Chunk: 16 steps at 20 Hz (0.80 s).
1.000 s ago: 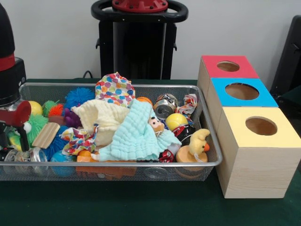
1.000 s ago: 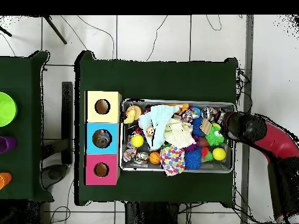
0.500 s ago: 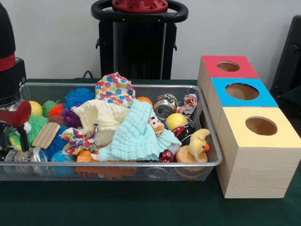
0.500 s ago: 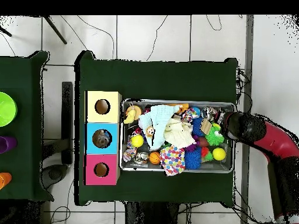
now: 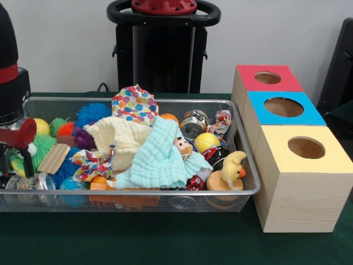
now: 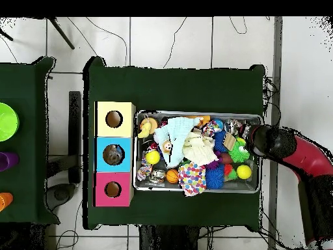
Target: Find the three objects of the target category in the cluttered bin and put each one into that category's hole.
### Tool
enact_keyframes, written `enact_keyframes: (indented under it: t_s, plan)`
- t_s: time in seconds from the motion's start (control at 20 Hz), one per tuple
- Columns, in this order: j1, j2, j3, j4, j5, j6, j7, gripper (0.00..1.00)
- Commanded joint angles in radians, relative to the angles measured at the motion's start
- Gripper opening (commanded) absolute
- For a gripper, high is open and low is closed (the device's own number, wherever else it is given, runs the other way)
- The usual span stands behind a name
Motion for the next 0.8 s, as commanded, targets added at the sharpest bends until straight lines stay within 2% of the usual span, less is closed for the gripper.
enact_keyframes:
  t_s: [0.05,0.8]
  plan:
    - [-0.010,0.023,0.030,0.053,-0.136,0.026,-0.214,1.00]
    - [-0.033,0.019,0.037,0.084,-0.149,0.019,-0.202,1.00]
